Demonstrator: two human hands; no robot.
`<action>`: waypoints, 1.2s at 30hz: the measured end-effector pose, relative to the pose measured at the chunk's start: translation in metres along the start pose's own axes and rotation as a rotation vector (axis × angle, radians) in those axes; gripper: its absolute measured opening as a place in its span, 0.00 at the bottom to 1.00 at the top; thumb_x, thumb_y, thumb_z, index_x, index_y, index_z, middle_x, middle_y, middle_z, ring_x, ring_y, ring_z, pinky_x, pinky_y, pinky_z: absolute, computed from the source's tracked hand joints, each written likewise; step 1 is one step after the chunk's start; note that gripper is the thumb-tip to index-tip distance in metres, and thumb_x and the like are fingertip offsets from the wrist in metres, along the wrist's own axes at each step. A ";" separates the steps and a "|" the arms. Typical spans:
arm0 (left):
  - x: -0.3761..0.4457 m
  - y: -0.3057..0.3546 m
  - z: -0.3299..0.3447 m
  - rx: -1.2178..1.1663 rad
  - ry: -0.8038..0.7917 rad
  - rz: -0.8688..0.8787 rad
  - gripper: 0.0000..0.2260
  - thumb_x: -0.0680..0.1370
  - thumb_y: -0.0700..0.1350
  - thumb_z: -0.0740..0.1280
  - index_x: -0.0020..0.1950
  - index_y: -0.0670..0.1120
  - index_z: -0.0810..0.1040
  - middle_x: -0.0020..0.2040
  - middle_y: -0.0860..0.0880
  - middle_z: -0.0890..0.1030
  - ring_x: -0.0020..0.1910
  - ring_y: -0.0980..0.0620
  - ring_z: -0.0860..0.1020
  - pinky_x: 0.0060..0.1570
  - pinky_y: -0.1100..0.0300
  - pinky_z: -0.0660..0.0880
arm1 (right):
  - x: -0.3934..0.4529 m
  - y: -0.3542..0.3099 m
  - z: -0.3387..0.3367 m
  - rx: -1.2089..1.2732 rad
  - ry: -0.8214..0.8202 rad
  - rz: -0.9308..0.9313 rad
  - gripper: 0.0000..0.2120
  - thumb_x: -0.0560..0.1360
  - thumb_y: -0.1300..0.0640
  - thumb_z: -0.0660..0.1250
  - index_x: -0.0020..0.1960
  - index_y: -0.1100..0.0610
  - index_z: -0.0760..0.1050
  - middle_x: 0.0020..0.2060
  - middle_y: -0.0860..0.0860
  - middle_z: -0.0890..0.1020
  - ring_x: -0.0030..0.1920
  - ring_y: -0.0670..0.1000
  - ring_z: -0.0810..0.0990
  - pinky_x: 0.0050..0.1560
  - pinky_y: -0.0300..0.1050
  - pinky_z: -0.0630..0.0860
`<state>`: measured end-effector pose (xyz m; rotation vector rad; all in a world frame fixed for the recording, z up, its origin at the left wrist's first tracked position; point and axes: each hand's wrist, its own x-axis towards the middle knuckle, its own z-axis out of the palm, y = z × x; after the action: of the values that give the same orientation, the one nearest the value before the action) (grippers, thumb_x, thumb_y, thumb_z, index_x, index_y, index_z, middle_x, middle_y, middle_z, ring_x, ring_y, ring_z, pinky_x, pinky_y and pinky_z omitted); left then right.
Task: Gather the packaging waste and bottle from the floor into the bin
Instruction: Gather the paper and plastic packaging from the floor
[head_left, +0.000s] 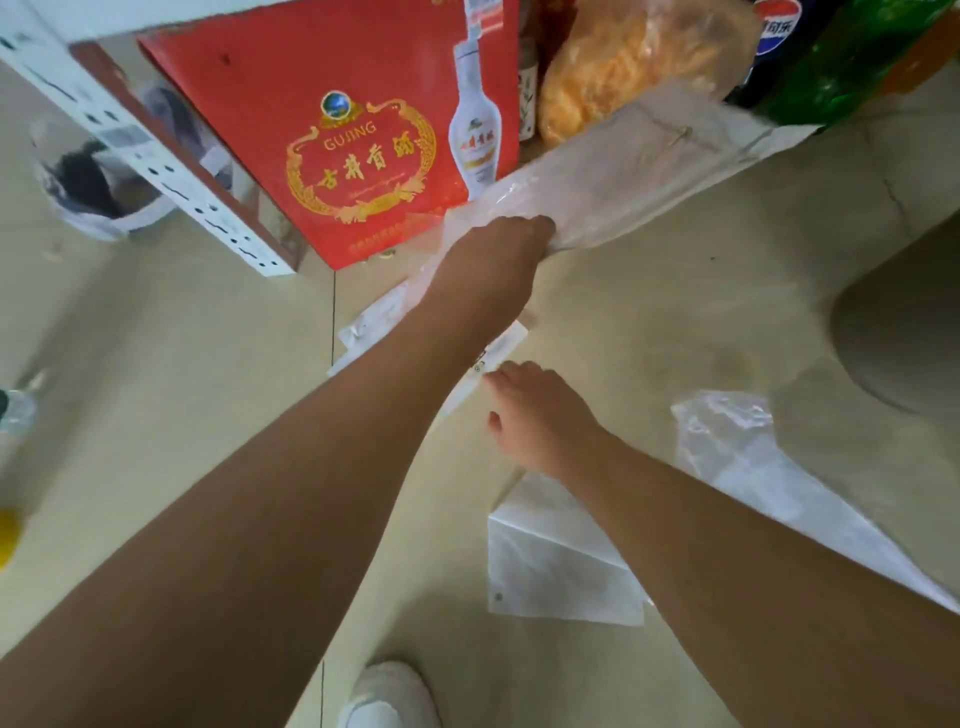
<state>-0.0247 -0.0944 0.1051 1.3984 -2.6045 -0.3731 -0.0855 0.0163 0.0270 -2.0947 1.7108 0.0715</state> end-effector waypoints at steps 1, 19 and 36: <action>-0.004 -0.007 -0.001 0.001 0.003 -0.007 0.15 0.73 0.32 0.56 0.55 0.43 0.75 0.42 0.45 0.74 0.45 0.41 0.77 0.38 0.54 0.65 | 0.010 -0.014 0.008 -0.004 0.000 -0.031 0.16 0.77 0.55 0.62 0.63 0.59 0.72 0.56 0.55 0.78 0.57 0.58 0.77 0.54 0.52 0.73; -0.015 -0.032 0.023 0.003 -0.026 -0.071 0.15 0.75 0.32 0.57 0.56 0.44 0.76 0.44 0.43 0.79 0.42 0.40 0.77 0.37 0.52 0.70 | -0.029 0.034 0.050 -0.260 -0.105 0.267 0.38 0.72 0.30 0.59 0.67 0.60 0.68 0.64 0.59 0.75 0.65 0.62 0.73 0.70 0.64 0.65; -0.020 -0.017 0.022 -0.052 -0.006 -0.214 0.13 0.76 0.34 0.55 0.54 0.42 0.76 0.39 0.47 0.71 0.39 0.42 0.73 0.37 0.54 0.66 | -0.029 0.070 0.000 0.340 0.411 0.579 0.08 0.77 0.58 0.65 0.48 0.58 0.83 0.43 0.54 0.86 0.41 0.54 0.81 0.43 0.45 0.77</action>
<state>-0.0055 -0.0833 0.0781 1.6651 -2.4359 -0.4697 -0.1581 0.0331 0.0154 -1.3830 2.3306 -0.4729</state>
